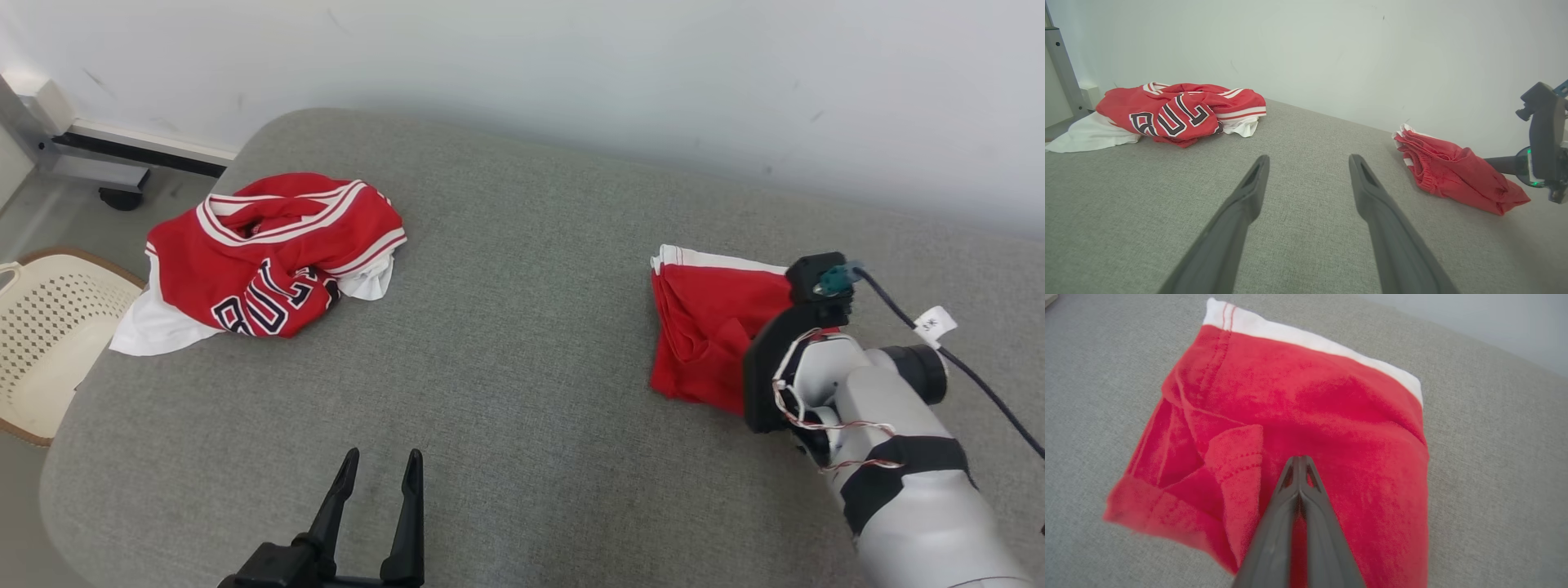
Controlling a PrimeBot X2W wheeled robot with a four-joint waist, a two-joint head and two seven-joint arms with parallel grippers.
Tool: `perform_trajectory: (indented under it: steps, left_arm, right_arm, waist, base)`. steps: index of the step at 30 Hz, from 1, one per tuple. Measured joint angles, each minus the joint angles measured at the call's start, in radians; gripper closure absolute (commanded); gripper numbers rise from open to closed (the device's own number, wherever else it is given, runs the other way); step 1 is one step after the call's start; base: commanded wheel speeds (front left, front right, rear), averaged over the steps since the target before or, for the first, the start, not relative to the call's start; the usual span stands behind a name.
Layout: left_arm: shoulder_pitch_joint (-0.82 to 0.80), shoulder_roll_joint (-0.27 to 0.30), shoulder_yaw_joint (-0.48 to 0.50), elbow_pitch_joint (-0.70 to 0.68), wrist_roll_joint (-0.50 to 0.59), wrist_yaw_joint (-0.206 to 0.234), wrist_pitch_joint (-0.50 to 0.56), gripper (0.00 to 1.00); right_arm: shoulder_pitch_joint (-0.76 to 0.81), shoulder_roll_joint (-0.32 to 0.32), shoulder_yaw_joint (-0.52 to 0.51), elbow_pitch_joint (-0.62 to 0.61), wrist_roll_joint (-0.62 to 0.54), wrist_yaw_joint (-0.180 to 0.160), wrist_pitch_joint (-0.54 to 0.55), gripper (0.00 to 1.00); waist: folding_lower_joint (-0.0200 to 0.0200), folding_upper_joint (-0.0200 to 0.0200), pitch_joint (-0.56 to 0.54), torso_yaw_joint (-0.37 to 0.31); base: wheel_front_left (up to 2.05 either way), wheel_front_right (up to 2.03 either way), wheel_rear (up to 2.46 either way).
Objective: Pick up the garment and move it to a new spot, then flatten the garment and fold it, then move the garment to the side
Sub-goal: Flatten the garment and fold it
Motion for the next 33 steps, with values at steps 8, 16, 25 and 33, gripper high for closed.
perform_trajectory:
  steps: [8,16,25,33]
  left_arm:
    - [0.005,-0.002,0.011,0.008,-0.001,0.0,0.0,0.0]
    - [0.009,-0.002,0.016,0.003,-0.001,0.002,0.0,0.0]
    - [0.02,-0.003,0.024,0.002,0.0,0.002,0.0,0.0]
    - [0.04,0.004,0.05,-0.017,0.023,-0.006,0.0,0.0]
  right_arm:
    - [0.058,0.046,0.161,-0.058,0.05,0.0,0.045,1.0]
    - [0.157,0.065,0.34,-0.188,0.166,0.0,0.096,1.0]
    - [0.194,0.016,0.309,-0.357,0.239,0.0,0.088,0.49]
    - [0.359,0.018,0.014,-0.567,0.166,0.0,-0.083,0.0]
  waist:
    - [0.0,-0.0001,-0.032,0.007]
    - [-0.0001,0.0,-0.051,-0.016]
    - [0.0,0.0,-0.06,-0.043]
    - [0.0,-0.0001,-0.086,-0.076]
  base:
    - [0.0,0.0,0.0]
    - [0.0,0.0,0.0]
    - [0.0,0.0,0.0]
    - [0.0,0.0,0.0]
